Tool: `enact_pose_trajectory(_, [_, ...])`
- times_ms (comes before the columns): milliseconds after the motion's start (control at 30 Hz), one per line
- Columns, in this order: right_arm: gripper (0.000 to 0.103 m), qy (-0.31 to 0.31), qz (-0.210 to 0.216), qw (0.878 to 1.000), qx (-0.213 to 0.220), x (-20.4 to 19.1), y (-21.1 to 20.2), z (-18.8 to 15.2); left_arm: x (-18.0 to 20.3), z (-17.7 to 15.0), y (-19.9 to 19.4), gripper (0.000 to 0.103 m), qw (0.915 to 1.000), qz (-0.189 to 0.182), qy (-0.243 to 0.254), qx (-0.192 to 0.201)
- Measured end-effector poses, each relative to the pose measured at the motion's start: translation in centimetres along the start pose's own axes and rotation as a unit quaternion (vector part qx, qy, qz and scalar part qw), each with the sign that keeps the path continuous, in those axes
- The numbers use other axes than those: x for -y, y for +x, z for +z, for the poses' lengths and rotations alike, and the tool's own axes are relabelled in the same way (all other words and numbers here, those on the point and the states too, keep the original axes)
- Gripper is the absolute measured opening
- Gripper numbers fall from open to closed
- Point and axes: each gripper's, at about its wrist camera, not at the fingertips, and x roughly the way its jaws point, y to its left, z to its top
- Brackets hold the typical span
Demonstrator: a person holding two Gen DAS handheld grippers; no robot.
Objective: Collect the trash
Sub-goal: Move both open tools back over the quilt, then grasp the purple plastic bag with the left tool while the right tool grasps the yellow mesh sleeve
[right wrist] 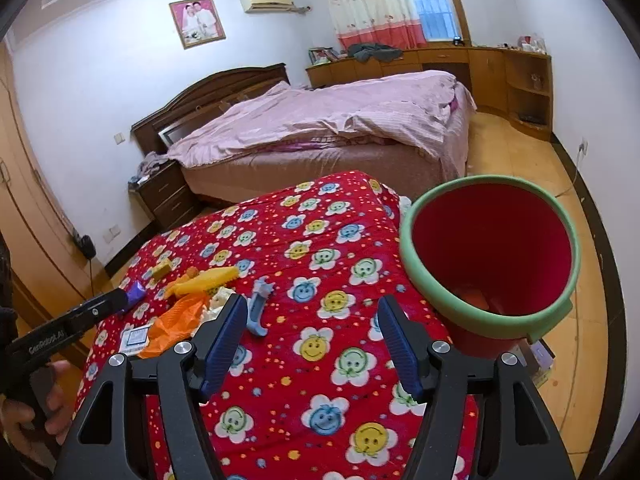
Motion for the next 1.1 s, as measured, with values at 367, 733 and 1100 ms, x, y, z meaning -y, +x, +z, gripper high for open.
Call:
enact_pose_trajectory(367, [0.072, -0.014, 0.014, 0.999, -0.037, -2.6, 4.4, 0.3, -8.4, 1.6, 2.7, 0.061, 0.9958, 0.085, -0.028, -0.02])
enact_pose_trajectory(733, [0.072, -0.042, 0.021, 0.997, -0.061, -5.7, 8.6, 1.9, -15.8, 2.5, 8.3, 0.061, 0.9868, 0.132, -0.062, -0.07])
enact_pose_trajectory(1100, [0.072, -0.05, 0.051, 0.989, -0.132, -9.3, 15.1, 2.8, -18.3, 2.0, 11.8, 0.06, 0.9864, 0.117, -0.068, -0.093])
